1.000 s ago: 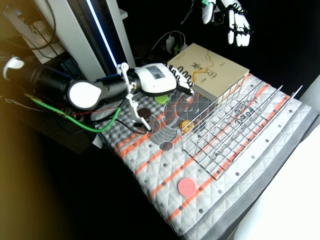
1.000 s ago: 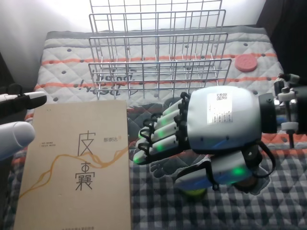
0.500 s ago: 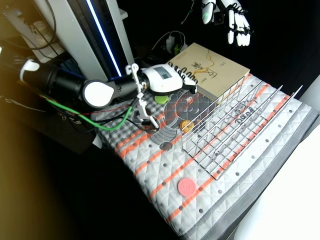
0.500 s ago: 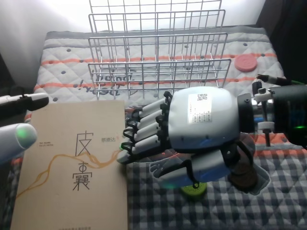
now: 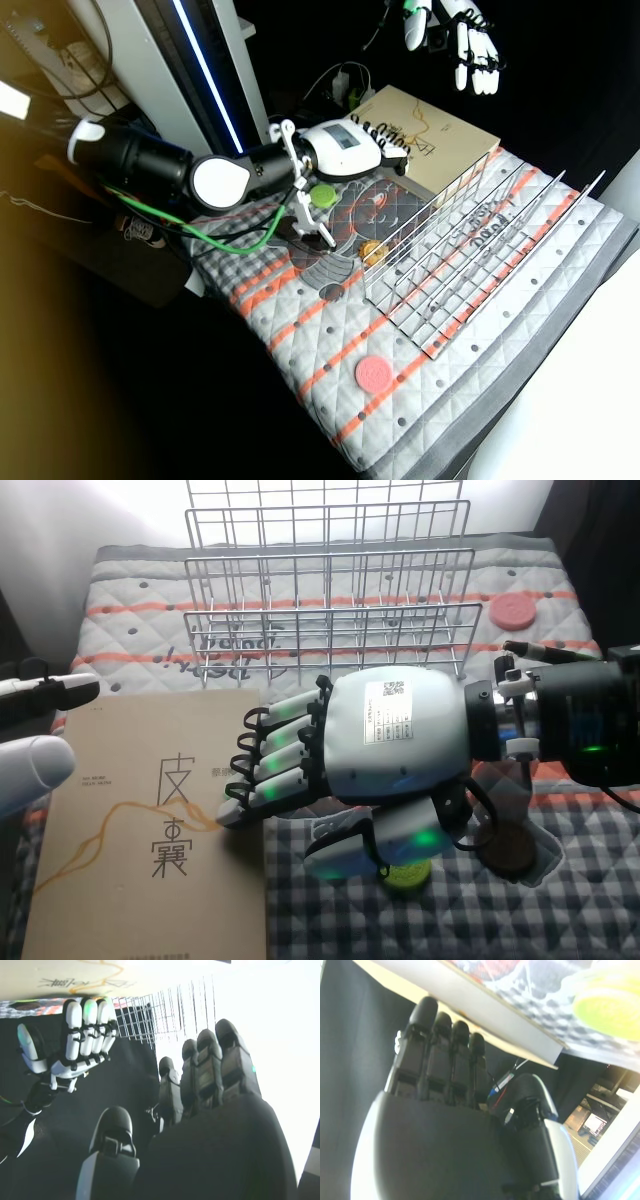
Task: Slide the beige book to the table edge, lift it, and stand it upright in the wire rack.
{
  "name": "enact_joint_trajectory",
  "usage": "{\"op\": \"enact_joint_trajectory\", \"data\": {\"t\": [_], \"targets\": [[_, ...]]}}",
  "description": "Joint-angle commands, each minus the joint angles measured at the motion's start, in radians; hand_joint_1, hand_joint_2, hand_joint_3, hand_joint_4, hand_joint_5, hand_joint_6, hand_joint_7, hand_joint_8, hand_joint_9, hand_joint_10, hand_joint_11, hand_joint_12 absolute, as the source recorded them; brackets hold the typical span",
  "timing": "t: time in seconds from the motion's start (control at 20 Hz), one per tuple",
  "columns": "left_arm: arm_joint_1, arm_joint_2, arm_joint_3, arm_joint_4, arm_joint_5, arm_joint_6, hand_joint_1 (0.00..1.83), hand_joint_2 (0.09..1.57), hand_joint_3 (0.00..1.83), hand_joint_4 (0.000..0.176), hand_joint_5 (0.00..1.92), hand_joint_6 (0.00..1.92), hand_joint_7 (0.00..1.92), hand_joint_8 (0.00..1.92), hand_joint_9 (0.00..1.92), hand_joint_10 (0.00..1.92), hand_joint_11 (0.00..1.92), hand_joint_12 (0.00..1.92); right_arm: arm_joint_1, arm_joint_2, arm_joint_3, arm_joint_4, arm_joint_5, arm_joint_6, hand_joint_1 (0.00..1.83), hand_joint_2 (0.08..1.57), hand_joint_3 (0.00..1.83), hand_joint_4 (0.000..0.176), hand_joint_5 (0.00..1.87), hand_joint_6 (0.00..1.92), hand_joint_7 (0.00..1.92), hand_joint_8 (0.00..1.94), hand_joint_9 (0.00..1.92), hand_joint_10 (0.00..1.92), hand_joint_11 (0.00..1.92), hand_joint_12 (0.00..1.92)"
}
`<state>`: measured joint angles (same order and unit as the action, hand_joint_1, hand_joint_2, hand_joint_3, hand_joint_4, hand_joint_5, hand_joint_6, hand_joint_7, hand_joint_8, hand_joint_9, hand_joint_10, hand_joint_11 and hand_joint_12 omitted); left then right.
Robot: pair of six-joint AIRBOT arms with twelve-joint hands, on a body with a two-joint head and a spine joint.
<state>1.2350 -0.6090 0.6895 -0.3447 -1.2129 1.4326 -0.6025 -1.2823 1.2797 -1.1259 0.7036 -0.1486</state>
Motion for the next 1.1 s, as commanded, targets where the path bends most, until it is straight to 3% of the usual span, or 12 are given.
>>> {"op": "enact_joint_trajectory", "data": {"t": [0.0,0.2,0.25,0.35,0.7,0.85,0.95,1.0,1.05], "targets": [[-0.006,-0.006,0.001,-0.007,-0.125,-0.007,0.0,1.24,0.0,0.138,0.34,0.0,0.27,0.0,0.21,0.0,0.0,0.39,0.016,0.017,-0.012,0.06,0.076,0.005,0.0,1.46,0.0,0.0,0.34,0.0,0.39,0.0,0.36,0.0,0.17,0.86],[-0.005,-0.01,-0.001,-0.014,-0.125,-0.007,0.0,1.23,0.0,0.153,0.34,0.0,0.27,0.0,0.21,0.0,0.0,0.38,0.016,0.064,-0.032,0.064,0.076,0.005,0.0,1.48,0.0,0.0,0.39,0.02,0.42,0.01,0.38,0.01,0.15,0.85],[-0.005,-0.009,-0.002,-0.015,-0.125,-0.007,0.0,1.24,0.0,0.146,0.34,0.0,0.27,0.0,0.21,0.0,0.0,0.38,0.016,0.073,-0.038,0.065,0.071,0.005,0.0,1.48,0.0,0.0,0.39,0.0,0.41,0.0,0.37,0.0,0.13,0.81],[-0.005,-0.01,-0.002,-0.015,-0.126,-0.008,0.0,1.24,0.0,0.158,0.34,0.0,0.27,0.0,0.21,0.0,0.0,0.39,0.016,0.076,-0.042,0.065,0.066,0.005,0.0,1.49,0.0,0.0,0.4,0.01,0.44,0.01,0.4,0.01,0.19,0.72],[-0.005,-0.009,-0.002,-0.015,-0.13,-0.01,0.0,1.24,0.0,0.157,0.33,0.0,0.26,0.0,0.19,0.0,0.0,0.3,-0.02,0.065,-0.029,0.041,0.03,0.005,0.0,1.5,0.0,0.0,0.41,0.0,0.44,0.0,0.41,0.0,0.29,0.67],[-0.005,-0.01,-0.002,-0.015,-0.128,-0.011,0.0,1.22,0.0,0.176,0.31,0.0,0.23,0.0,0.17,0.0,0.0,0.3,-0.03,0.064,-0.029,0.038,0.019,0.005,0.0,1.5,0.0,0.0,0.41,0.0,0.45,0.0,0.45,0.01,0.38,0.67],[-0.004,-0.01,-0.003,-0.015,-0.129,-0.011,0.0,1.23,0.0,0.176,0.32,0.0,0.24,0.0,0.18,0.0,0.0,0.32,-0.03,0.053,-0.025,0.039,0.018,0.005,0.0,1.5,0.0,0.0,0.43,0.01,0.47,0.01,0.44,0.0,0.35,0.66],[-0.004,-0.01,-0.002,-0.015,-0.129,-0.011,0.0,1.24,0.0,0.161,0.32,0.0,0.26,0.01,0.19,0.01,0.0,0.32,-0.03,0.043,-0.02,0.039,0.018,0.005,0.0,1.49,0.0,0.0,0.43,0.01,0.47,0.0,0.43,0.0,0.33,0.65],[-0.004,-0.01,-0.002,-0.015,-0.13,-0.011,0.0,1.23,0.0,0.169,0.33,0.0,0.26,0.01,0.19,0.01,0.0,0.32,-0.029,0.033,-0.015,0.039,0.018,0.005,0.0,1.49,0.0,0.0,0.42,0.0,0.46,0.0,0.43,0.0,0.31,0.64]]}}
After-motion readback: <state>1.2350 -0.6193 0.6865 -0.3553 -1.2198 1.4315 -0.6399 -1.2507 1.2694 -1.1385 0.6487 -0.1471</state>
